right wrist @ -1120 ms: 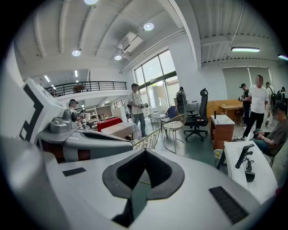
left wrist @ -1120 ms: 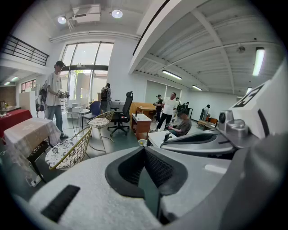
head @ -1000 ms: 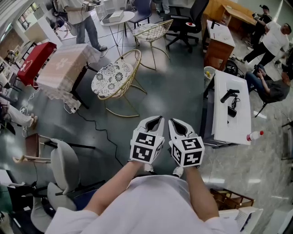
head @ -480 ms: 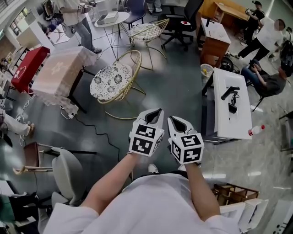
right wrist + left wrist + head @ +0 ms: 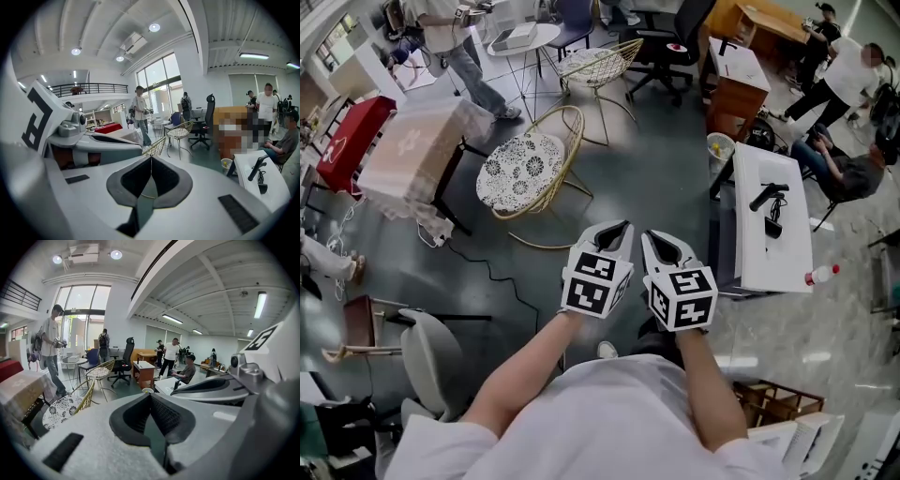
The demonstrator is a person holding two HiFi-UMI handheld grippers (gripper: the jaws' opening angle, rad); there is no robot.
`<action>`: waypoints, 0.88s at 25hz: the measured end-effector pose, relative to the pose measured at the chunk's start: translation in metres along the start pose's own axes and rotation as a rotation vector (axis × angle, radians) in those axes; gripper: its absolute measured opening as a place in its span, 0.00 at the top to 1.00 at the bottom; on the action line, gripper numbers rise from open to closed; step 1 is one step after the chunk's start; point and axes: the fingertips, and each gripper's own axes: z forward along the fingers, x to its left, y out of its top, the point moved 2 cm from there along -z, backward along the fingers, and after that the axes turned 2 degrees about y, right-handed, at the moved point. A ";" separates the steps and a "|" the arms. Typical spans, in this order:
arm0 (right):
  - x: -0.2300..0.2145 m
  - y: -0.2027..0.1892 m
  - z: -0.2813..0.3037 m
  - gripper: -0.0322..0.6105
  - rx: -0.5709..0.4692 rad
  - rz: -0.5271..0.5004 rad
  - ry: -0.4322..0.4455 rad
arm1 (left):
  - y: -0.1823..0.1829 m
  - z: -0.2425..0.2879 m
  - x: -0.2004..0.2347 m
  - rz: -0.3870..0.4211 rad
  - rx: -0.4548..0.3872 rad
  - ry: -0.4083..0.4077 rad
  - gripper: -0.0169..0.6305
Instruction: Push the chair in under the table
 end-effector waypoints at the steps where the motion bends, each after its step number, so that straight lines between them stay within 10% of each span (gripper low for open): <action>1: -0.005 0.001 0.003 0.95 0.001 -0.001 0.006 | 0.000 0.005 0.001 -0.005 0.005 0.005 0.97; 22: -0.153 0.035 0.082 0.95 0.080 -0.013 0.184 | 0.043 0.153 0.014 -0.123 0.071 0.174 0.97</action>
